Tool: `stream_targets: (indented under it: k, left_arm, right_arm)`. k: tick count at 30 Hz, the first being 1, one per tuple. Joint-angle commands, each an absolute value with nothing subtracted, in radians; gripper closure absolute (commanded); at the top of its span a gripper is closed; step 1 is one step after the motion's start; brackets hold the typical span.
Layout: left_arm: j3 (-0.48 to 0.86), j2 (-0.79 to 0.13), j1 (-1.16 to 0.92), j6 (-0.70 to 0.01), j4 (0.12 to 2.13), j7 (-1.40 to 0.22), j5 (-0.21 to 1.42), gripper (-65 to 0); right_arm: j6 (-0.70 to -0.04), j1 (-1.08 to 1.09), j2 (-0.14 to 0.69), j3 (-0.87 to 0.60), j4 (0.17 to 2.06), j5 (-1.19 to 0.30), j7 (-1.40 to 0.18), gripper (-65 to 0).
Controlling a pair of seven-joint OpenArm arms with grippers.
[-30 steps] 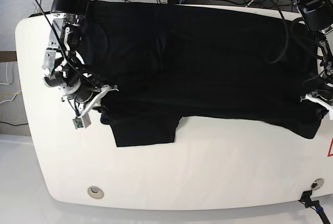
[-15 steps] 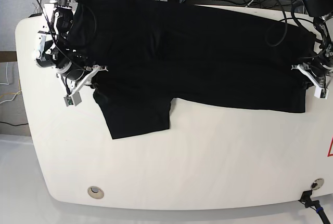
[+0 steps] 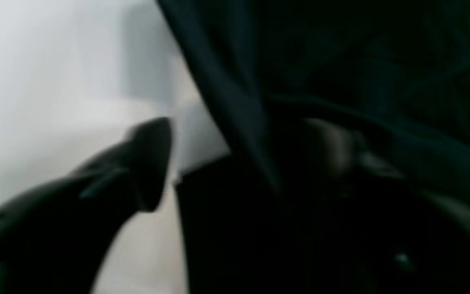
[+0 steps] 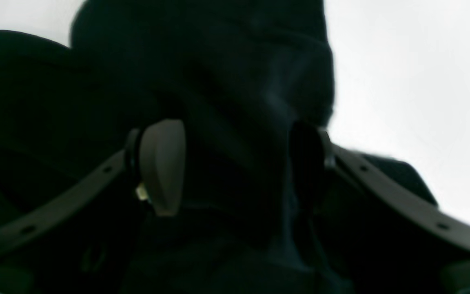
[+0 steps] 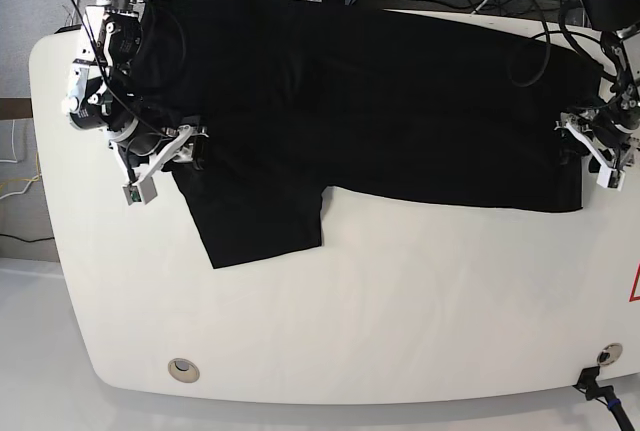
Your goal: Fold the T-shirt properly
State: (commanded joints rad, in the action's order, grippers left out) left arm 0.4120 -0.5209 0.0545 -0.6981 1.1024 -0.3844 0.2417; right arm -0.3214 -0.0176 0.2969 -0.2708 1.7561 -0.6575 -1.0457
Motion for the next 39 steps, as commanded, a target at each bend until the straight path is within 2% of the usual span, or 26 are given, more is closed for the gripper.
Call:
stream_targets:
  k: [2, 9, 14, 18, 21, 32, 34, 39]
  left_arm:
    - [0.412, -0.53, 0.09, -0.698, 1.102, -0.384, 0.242, -54.1]
    - [0.41, -0.527, 0.223, -0.698, 1.082, -0.384, 0.24, -54.1]
    - [0.314, -0.527, 0.318, -0.684, 0.908, -0.383, 0.242, -54.1]
    - [0.303, -0.512, 0.378, -0.684, 0.769, -0.354, 0.24, -54.1]
    - [0.303, -0.498, 0.407, -0.682, 0.684, -0.308, 0.168, -54.1]
    - [0.305, -0.475, 0.415, -0.682, 0.595, -0.275, 0.085, -52.9]
    - [0.305, -0.473, 0.414, -0.682, 0.595, -0.277, 0.085, -43.0]
    - [0.305, -0.456, 0.414, -0.682, 0.598, -0.277, 0.085, -0.7]
  right_arm:
    - [-0.321, 0.001, 0.297, -0.271, 1.755, -0.657, -1.044, -38.8]
    - [-0.321, 0.107, 0.295, -0.271, 1.692, -0.651, -1.041, -38.8]
    - [-0.321, 0.166, 0.295, -0.271, 1.624, -0.651, -1.038, -38.8]
    - [-0.321, 0.165, 0.295, -0.271, 1.606, -0.651, -0.997, -38.8]
    - [-0.321, 0.16, 0.295, -0.271, 1.606, -0.651, -0.995, -38.8]
    - [-0.321, 0.143, 0.302, -0.271, 1.606, -0.651, -0.995, -38.2]
    - [-0.321, 0.143, 0.3, -0.271, 1.606, -0.651, -0.995, -36.6]
    - [-0.321, 0.145, 0.302, -0.271, 1.606, -0.651, -0.995, -33.9]
